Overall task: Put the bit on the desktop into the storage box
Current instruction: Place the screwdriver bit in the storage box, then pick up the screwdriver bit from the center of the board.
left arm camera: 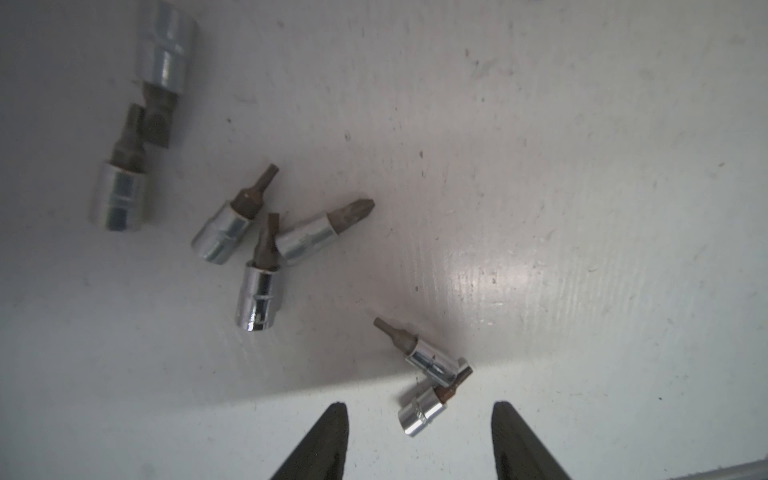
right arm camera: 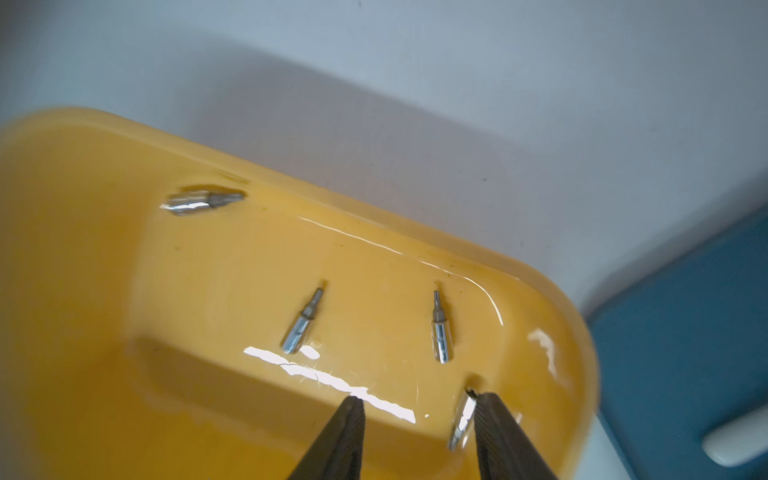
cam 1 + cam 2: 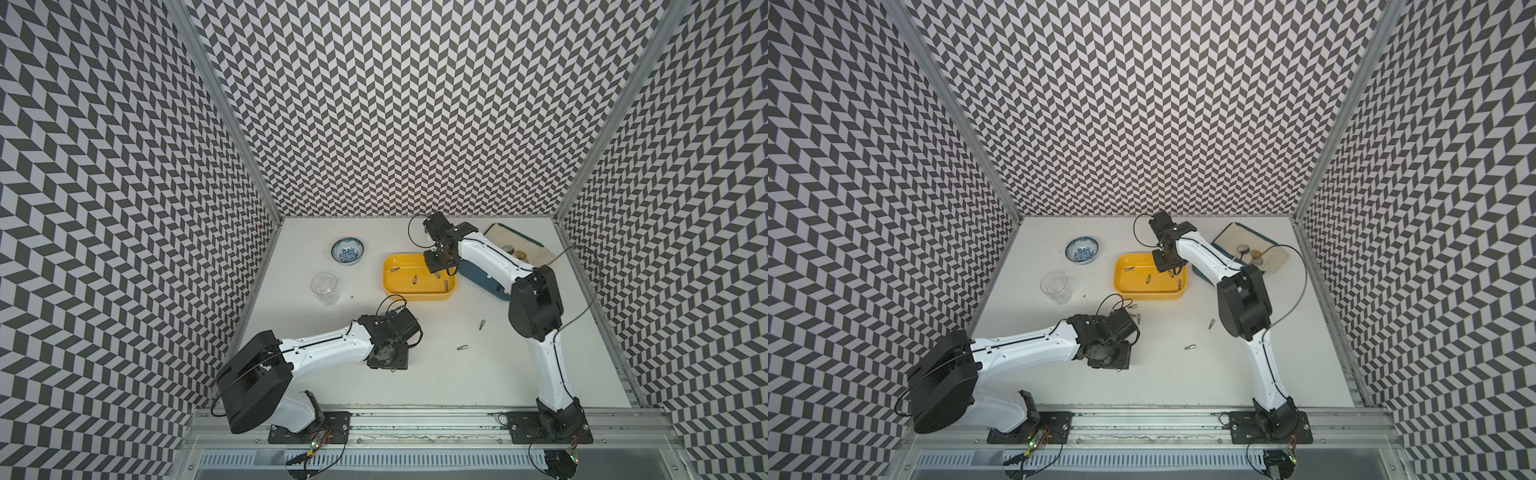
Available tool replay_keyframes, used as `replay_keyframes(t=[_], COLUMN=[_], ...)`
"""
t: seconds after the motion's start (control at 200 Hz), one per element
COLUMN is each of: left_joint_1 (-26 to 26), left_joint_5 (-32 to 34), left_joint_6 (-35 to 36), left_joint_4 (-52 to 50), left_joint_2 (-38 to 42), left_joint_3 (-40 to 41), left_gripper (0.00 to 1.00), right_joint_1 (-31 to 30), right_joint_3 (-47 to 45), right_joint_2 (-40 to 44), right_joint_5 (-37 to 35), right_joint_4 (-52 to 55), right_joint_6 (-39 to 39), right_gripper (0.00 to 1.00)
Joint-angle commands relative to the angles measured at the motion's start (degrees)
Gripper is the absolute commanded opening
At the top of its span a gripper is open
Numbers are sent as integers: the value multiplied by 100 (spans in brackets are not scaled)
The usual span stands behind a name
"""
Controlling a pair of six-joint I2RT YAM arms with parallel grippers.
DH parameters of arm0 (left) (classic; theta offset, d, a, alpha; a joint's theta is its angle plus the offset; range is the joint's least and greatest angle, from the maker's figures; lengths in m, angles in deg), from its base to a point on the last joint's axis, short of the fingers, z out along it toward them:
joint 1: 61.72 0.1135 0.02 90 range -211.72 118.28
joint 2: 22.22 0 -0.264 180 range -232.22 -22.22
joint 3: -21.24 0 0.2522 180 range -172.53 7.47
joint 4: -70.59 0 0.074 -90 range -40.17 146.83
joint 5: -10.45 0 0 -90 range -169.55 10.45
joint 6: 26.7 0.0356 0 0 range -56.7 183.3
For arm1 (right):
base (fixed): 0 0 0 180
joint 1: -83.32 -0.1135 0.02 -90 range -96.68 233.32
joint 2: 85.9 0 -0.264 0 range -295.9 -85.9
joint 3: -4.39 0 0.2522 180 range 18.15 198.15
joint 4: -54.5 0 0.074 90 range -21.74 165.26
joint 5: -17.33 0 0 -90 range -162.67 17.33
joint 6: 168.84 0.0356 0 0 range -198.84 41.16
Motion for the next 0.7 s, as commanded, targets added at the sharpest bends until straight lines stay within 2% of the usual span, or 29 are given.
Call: replay_keyframes(t=[0.0,0.24,0.691], left_joint_1=[77,294,424], left_joint_5=[100,117,14], left_joint_6=[104,386,543], left_joint_4=[103,61,173], left_joint_2=[-83,-329,-541], left_joint_3=[-133,-301,-332], left_gripper=[60,60,59], right_joint_1=[24,44,188], right_joint_3=[-485,-1652,-3173], right_joint_2=[1092,2200,3309], right_joint_5=[-225,-185,-108], right_joint_4=[-130,-274,-671], right_joint_6=[163,317,617], right_gripper=[48,48,49])
